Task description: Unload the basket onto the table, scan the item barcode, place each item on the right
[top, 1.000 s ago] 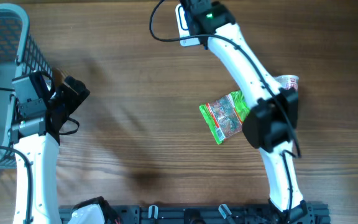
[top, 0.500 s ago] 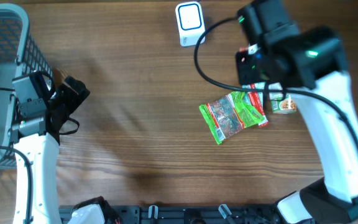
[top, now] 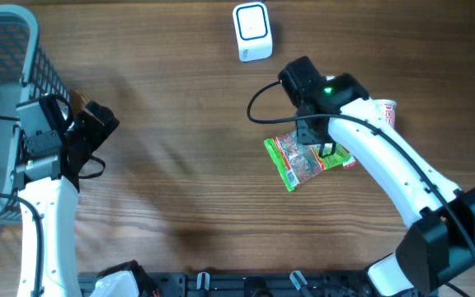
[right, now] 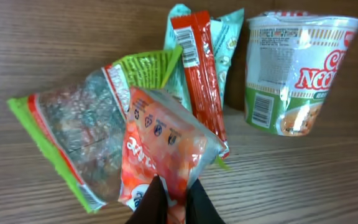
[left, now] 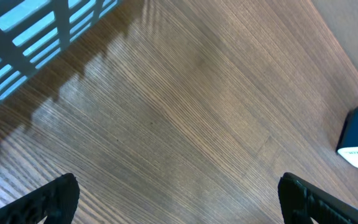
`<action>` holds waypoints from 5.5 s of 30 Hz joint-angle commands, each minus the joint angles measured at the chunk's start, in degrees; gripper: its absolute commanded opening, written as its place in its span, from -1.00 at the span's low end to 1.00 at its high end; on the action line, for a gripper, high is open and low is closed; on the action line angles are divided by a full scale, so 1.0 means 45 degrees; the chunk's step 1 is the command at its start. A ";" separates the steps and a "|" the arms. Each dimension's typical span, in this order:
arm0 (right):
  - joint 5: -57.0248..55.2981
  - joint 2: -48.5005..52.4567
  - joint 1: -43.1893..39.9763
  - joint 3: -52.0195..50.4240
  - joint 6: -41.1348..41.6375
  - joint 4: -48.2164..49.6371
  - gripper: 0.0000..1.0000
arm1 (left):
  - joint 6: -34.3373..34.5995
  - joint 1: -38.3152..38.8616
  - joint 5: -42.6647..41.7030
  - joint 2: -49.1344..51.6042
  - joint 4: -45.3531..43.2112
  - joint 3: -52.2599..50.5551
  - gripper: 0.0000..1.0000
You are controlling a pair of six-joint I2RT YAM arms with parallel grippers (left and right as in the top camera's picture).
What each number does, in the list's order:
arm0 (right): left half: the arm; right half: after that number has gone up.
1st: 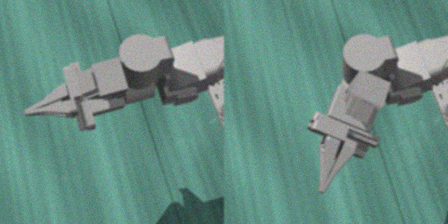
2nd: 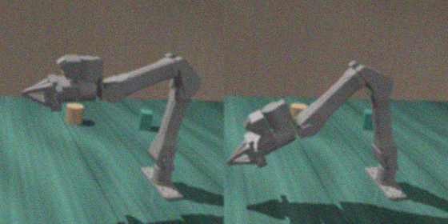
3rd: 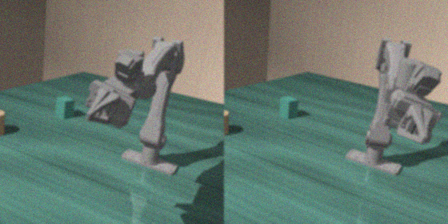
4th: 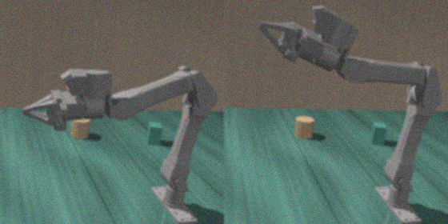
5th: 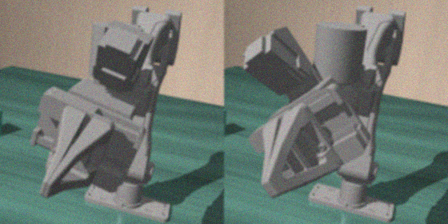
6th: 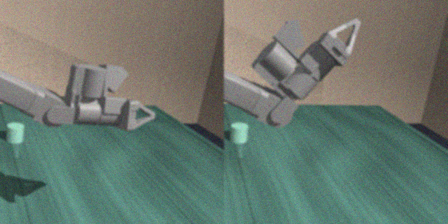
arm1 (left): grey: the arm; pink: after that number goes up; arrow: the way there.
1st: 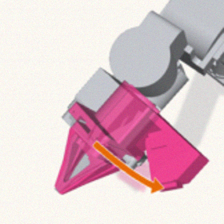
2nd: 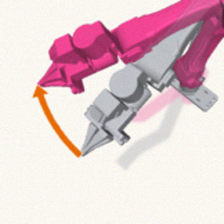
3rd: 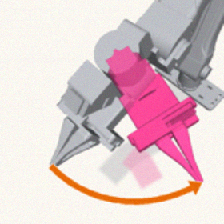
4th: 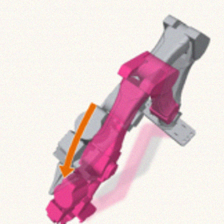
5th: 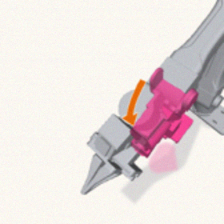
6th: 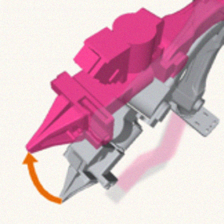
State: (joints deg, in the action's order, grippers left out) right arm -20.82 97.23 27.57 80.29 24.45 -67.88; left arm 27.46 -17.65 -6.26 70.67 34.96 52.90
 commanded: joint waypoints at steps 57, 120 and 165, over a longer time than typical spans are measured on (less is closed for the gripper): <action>-0.2448 -1.1910 -0.0141 -0.0631 -0.0767 0.6115 0.99 | -0.0015 -0.0117 0.0034 0.0083 0.0000 0.0102 1.00; 0.2890 -2.1561 -0.4231 -1.7777 -0.3424 1.5344 0.99 | -0.0015 -0.0117 0.0034 0.0083 0.0000 0.0102 1.00; 0.2890 -2.1561 -0.4231 -1.7777 -0.3429 1.5344 1.00 | -0.0015 0.3667 0.0034 -0.7242 0.0005 0.0102 1.00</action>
State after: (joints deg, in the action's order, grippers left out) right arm -8.75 0.73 8.78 0.34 8.75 1.02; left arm 27.49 -4.29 -5.82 47.35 35.22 52.88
